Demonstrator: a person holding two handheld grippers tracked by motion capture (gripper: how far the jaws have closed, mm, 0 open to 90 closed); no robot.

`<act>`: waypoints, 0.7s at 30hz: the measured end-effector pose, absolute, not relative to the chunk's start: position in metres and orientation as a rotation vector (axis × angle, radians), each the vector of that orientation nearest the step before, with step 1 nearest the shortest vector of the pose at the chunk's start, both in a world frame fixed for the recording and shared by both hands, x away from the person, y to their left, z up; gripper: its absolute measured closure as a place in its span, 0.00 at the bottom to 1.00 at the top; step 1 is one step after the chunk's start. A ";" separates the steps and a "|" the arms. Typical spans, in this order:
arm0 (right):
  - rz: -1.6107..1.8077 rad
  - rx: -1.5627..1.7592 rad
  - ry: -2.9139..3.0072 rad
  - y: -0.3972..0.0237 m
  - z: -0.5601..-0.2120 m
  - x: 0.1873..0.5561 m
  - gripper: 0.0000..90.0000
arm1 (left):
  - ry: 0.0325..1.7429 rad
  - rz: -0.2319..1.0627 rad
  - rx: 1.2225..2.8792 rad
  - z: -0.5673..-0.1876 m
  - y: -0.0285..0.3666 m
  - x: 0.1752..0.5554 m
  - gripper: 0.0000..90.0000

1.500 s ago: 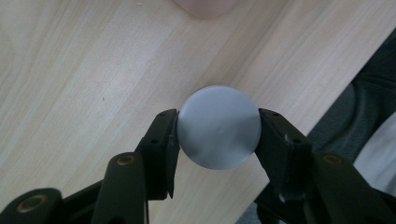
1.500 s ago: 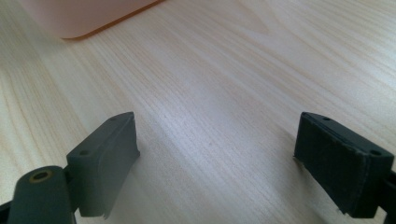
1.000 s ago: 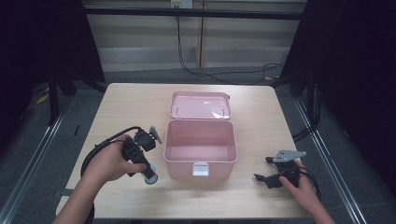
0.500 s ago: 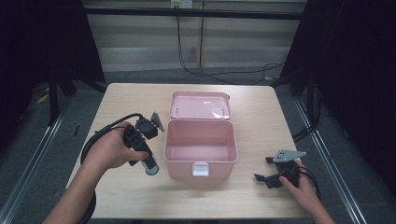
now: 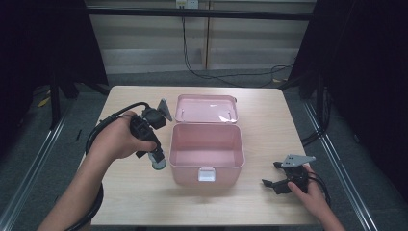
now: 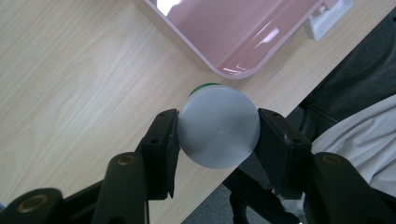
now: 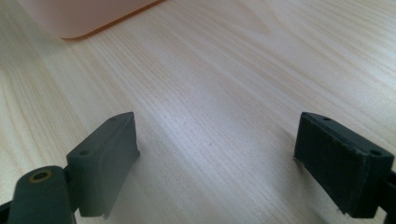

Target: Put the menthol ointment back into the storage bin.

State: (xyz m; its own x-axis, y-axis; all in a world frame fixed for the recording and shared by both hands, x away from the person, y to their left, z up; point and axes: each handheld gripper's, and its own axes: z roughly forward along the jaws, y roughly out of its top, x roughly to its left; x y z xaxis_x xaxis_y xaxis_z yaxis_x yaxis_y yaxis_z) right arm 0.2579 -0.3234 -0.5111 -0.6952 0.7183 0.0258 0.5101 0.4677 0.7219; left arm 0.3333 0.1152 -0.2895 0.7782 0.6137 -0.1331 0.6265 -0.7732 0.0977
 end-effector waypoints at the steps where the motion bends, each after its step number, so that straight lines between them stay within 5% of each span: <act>1: 1.056 1.049 2.438 -0.323 -0.511 0.258 0.14 | 0.993 -0.141 2.832 -0.289 0.115 0.333 0.56; 21: 1.055 1.049 2.440 -0.323 -0.511 0.258 0.14 | 1.001 -0.093 2.809 -0.266 0.079 0.359 0.56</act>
